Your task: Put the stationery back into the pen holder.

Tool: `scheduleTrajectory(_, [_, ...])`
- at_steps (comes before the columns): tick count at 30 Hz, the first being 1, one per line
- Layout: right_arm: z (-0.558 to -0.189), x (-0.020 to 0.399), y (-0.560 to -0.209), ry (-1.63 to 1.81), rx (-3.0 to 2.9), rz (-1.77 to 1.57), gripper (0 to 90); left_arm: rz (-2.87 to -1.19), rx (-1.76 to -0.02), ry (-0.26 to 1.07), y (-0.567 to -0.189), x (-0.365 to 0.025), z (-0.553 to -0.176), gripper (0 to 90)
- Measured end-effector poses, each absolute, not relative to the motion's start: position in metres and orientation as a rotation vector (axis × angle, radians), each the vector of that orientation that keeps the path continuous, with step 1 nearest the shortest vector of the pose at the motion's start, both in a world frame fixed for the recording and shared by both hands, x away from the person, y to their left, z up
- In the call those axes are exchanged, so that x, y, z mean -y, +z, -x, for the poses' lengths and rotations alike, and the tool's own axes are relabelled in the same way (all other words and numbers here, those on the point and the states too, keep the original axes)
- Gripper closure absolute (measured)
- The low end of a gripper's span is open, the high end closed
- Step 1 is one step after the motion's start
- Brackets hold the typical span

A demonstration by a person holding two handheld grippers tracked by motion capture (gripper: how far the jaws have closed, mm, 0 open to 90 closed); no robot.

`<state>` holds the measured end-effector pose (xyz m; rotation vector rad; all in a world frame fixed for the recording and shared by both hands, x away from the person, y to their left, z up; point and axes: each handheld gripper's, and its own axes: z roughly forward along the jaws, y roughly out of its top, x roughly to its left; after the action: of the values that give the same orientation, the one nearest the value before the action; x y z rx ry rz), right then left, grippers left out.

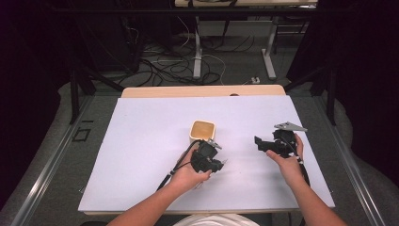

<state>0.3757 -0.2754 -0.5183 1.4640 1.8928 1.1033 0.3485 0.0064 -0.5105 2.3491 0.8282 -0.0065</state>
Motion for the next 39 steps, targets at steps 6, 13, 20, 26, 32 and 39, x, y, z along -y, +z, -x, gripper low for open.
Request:
scheduleTrajectory(6, [-0.373, 0.274, -0.517, 1.102, -1.888, -1.462, 10.0, -2.293, -0.820, -0.008, -0.497, -0.012, -0.347, 80.0])
scheduleTrajectory(13, [-0.374, 0.275, -0.517, 1.101, -1.890, -1.457, 10.0, -2.204, -0.813, -0.011, -0.472, -0.021, -0.351, 80.0])
scheduleTrajectory(20, [-0.374, 0.276, -0.517, 1.106, -1.886, -1.460, 10.0, -2.068, -0.829, 0.007, -0.446, -0.033, -0.358, 80.0])
scheduleTrajectory(26, [-0.373, 0.275, -0.517, 1.101, -1.889, -1.459, 10.0, -1.960, -0.851, 0.021, -0.428, -0.046, -0.369, 80.0])
scheduleTrajectory(32, [-0.374, 0.275, -0.517, 1.103, -1.889, -1.462, 10.0, -1.894, -0.875, 0.030, -0.417, -0.057, -0.383, 80.0])
scheduleTrajectory(39, [-0.374, 0.275, -0.518, 1.103, -1.890, -1.464, 10.0, -1.827, -0.913, 0.019, -0.409, -0.065, -0.397, 80.0])
